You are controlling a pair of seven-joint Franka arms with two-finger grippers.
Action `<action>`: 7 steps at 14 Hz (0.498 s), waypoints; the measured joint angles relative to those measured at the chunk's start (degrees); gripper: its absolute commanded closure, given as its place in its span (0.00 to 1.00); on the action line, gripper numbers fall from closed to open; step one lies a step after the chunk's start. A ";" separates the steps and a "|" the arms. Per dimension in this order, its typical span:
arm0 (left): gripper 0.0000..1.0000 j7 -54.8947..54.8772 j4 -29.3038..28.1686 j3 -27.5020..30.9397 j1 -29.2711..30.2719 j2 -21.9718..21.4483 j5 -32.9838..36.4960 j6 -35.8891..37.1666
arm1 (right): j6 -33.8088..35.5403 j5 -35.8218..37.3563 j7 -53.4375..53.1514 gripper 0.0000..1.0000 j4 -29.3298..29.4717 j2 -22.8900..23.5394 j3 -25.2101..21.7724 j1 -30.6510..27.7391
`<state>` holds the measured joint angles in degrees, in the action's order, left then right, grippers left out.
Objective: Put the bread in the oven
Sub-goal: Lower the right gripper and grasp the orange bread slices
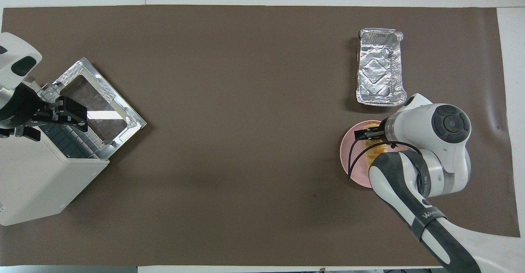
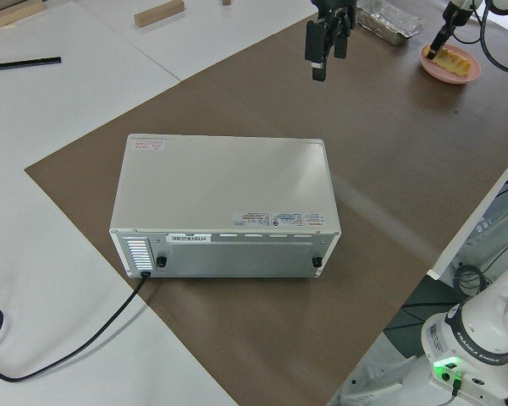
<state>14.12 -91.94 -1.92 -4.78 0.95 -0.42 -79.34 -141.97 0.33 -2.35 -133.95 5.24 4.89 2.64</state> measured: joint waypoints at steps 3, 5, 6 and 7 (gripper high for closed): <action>0.00 0.00 0.00 0.00 0.00 0.00 0.00 0.00 | 0.06 0.00 -0.66 1.00 0.08 -0.05 0.04 0.06; 0.00 0.00 0.00 0.00 0.00 0.00 0.00 0.00 | 0.50 0.00 -1.04 1.00 0.17 -0.23 0.06 0.18; 0.00 0.00 0.00 0.00 0.00 0.00 0.00 0.00 | 1.09 0.00 -1.09 1.00 0.35 -0.34 0.07 0.22; 0.00 0.00 0.00 0.00 0.00 0.00 0.00 0.00 | 2.16 0.00 -1.10 1.00 0.74 -0.47 0.07 0.24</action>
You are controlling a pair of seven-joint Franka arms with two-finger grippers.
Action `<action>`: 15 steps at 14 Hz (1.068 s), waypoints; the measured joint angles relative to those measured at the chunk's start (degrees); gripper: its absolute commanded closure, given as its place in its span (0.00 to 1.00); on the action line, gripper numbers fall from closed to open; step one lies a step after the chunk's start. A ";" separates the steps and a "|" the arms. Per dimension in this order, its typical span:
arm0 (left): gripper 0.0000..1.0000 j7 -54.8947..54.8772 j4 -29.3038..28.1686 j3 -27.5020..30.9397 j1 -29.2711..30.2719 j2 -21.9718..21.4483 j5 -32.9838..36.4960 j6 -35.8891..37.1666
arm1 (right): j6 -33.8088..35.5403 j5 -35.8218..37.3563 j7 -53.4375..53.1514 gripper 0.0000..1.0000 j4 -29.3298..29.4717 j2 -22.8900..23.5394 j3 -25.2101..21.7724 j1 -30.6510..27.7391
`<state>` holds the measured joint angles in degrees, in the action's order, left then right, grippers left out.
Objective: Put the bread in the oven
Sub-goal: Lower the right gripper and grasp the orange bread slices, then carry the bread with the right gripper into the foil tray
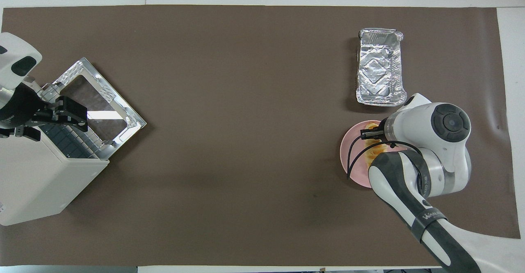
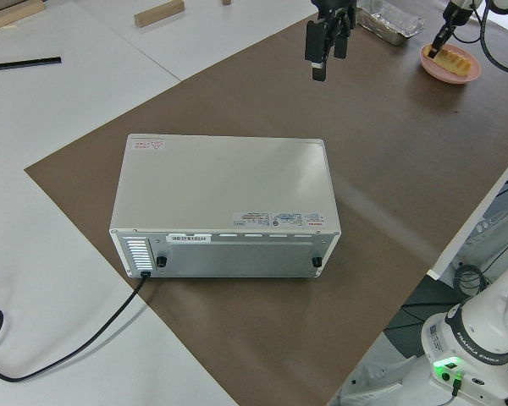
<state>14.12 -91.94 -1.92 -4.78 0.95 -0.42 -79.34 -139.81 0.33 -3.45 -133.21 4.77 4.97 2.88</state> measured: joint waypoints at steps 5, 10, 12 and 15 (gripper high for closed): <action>0.00 0.00 0.00 0.00 0.00 0.00 0.00 0.00 | 11.37 0.00 0.00 1.00 8.35 -1.34 0.04 0.01; 0.00 0.00 0.00 0.00 0.00 0.00 0.00 0.00 | 20.51 0.00 0.03 1.00 23.26 0.89 -0.15 -0.36; 0.00 0.00 0.00 0.00 0.00 0.00 0.00 0.00 | 22.63 0.01 0.33 1.00 29.76 3.59 -0.36 -0.55; 0.00 0.00 0.00 0.00 0.00 0.00 0.00 0.00 | 26.16 1.74 0.53 1.00 39.78 9.05 -0.49 -0.62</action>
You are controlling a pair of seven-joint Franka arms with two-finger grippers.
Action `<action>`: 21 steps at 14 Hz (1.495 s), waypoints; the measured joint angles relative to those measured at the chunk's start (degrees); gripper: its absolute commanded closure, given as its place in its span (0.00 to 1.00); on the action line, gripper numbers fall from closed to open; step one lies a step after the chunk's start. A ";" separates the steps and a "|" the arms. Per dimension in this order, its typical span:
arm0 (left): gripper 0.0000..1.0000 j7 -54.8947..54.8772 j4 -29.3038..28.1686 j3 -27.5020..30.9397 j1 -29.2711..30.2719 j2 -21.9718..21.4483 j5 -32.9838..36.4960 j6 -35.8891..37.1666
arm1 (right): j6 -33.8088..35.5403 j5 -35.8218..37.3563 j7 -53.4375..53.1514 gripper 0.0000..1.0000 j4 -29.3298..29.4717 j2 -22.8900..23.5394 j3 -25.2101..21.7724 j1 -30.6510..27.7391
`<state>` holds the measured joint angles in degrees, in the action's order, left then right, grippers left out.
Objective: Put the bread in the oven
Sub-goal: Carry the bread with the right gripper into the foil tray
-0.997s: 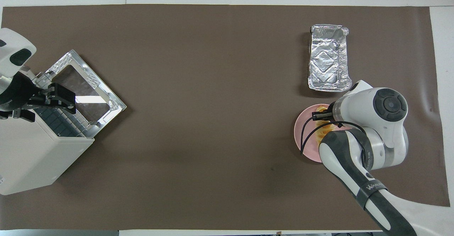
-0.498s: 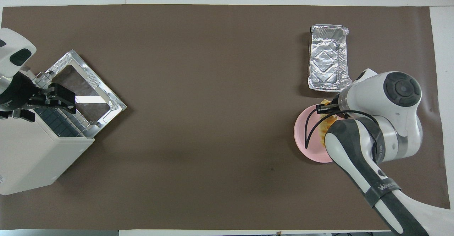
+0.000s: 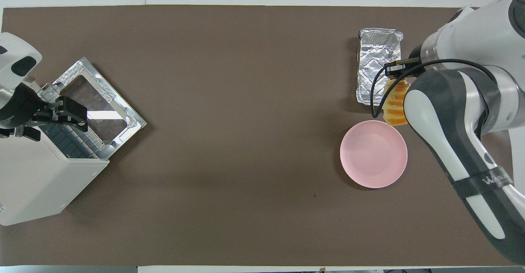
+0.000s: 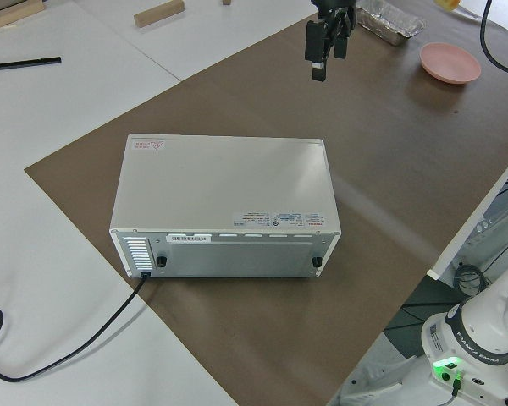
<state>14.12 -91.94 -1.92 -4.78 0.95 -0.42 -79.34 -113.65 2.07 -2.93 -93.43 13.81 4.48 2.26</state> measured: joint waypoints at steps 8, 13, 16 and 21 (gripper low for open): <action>0.00 0.00 0.00 0.00 0.00 0.00 0.00 0.00 | 5.55 1.56 0.00 1.00 27.59 22.35 -0.41 -0.50; 0.00 0.00 0.00 0.00 0.00 0.00 0.00 0.00 | 1.93 1.57 0.00 1.00 31.99 29.60 -0.51 -0.62; 0.00 0.00 0.00 0.00 0.00 0.00 0.00 0.00 | -2.72 1.57 0.14 1.00 29.61 30.20 -0.49 -1.84; 0.00 0.00 0.00 0.00 0.00 0.00 0.00 0.00 | -8.89 1.56 0.15 1.00 23.68 30.10 -0.17 -1.62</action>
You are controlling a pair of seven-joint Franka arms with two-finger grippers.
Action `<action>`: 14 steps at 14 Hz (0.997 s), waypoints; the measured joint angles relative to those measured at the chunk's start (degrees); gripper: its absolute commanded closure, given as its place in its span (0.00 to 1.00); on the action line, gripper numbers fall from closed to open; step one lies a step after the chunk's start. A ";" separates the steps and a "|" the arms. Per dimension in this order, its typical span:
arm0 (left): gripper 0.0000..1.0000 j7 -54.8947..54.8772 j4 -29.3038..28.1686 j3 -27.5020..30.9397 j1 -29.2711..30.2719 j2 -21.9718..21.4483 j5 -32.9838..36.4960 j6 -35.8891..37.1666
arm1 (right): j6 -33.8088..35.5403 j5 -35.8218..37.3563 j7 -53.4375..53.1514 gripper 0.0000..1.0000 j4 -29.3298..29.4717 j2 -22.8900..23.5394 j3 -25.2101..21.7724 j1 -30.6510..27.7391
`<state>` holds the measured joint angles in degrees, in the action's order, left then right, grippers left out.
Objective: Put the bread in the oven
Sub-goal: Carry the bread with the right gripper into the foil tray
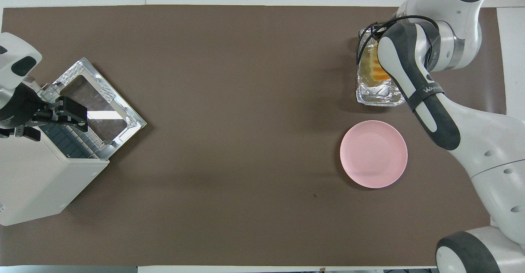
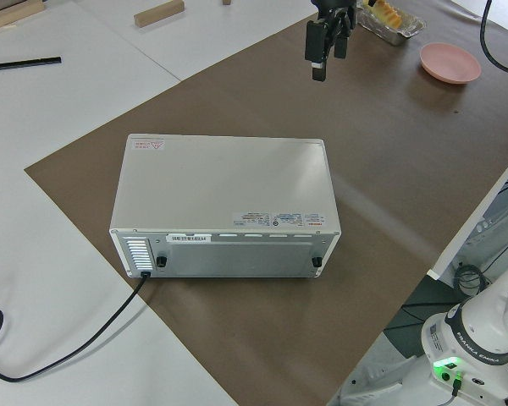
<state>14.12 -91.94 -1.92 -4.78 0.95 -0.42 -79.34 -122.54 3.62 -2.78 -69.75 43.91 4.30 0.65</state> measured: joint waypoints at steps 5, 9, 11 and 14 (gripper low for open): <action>0.00 0.00 0.00 0.00 0.00 0.00 0.00 0.00 | -1.97 -0.03 0.00 0.00 -3.45 -1.23 0.05 -0.01; 0.00 0.00 0.00 0.00 0.00 0.00 0.00 0.00 | 0.78 -0.41 -0.01 0.00 -3.59 -3.08 0.08 -0.07; 0.00 0.00 0.00 0.00 0.00 0.00 0.00 0.00 | 5.86 -0.71 -0.03 0.00 -2.51 -4.68 0.09 -0.19; 0.00 0.00 0.00 0.00 0.00 0.00 0.00 0.00 | 11.58 -0.85 0.02 0.00 0.40 -6.24 0.07 -0.72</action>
<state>14.12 -91.94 -1.92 -4.78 0.95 -0.42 -79.34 -110.96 2.77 -2.76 -69.34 37.67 4.37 -0.07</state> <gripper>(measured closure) 0.000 0.000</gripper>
